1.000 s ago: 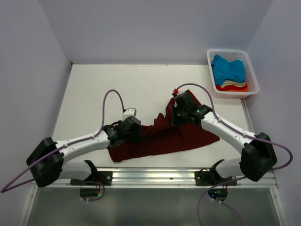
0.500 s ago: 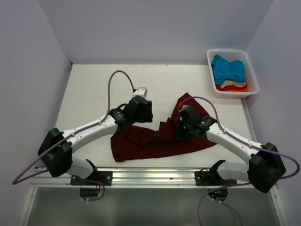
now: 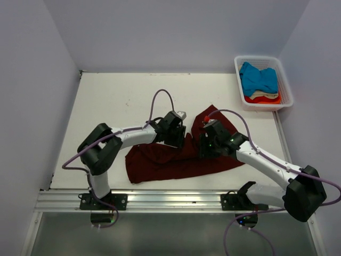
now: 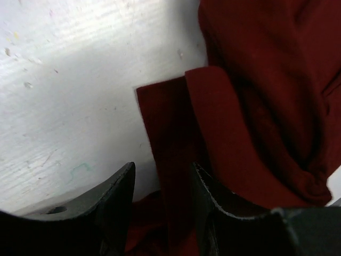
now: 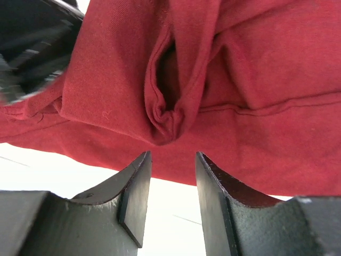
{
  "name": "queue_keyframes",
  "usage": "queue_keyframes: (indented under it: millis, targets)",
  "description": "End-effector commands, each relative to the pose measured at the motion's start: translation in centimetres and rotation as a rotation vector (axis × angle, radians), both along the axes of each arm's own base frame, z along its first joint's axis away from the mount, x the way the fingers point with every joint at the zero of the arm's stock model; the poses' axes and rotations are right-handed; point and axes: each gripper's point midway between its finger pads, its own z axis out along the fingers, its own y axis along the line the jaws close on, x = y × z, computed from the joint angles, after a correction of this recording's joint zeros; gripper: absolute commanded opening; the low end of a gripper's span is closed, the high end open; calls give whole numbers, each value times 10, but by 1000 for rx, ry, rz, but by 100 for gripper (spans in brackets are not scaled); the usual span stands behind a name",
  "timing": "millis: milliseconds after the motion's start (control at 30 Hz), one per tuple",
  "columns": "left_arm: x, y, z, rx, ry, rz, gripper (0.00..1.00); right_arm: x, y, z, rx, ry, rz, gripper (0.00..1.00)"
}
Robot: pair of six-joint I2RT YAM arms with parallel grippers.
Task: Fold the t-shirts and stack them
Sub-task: Grap the side of the flattened tshirt furthest away from the robot with both arms
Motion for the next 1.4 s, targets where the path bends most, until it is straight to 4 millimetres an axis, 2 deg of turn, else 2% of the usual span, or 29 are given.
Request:
queue_keyframes:
  millis: [0,200,333,400,433,467,500,533,600,633,733,833,1067,1133,1167,1200,1300,1367]
  targets:
    - [-3,-14,5,-33,25,-77,49,9,-2,24,7,-73,-35,43]
    - [-18,-18,2,-66,63,-114,47,12,-8,28,-17,-88,-49,43]
    - [-33,-26,13,-120,75,-157,41,13,-10,27,-31,-91,-51,40]
    - [-43,-28,18,-140,75,-175,32,15,-11,28,-35,-100,-58,36]
    - [-45,-30,27,-158,62,-181,25,15,-12,28,-38,-102,-57,33]
    - [-47,-29,32,-165,57,-180,10,16,-13,28,-45,-106,-60,31]
    - [-49,-27,34,-162,56,-177,3,16,-14,28,-49,-106,-60,27]
    - [-47,-25,48,-175,24,-166,0,16,-14,28,-50,-109,-60,26]
    - [-48,-21,62,-172,-4,-150,0,18,-13,29,-51,-116,-61,24]
    - [-44,-17,79,-180,-54,-128,0,19,-14,29,-52,-116,-61,23]
    - [-44,-9,107,-189,-120,-101,0,21,-11,31,-48,-121,-60,22]
    - [-45,0,125,-187,-155,-82,0,23,-9,31,-50,-120,-55,21]
    - [-51,23,136,-131,-170,-42,0,31,-5,36,-59,-134,-45,25]
    - [-51,30,147,-127,-198,-21,0,34,-4,38,-65,-138,-46,26]
    - [-53,35,147,-112,-193,-14,0,36,-5,38,-70,-141,-50,26]
    - [-55,38,158,-125,-213,-5,0,37,-5,38,-75,-143,-51,27]
    - [-65,48,172,-145,-216,9,0,41,-5,39,-86,-146,-59,27]
    - [-78,48,172,-161,-189,-12,0,42,-5,40,-91,-145,-62,27]
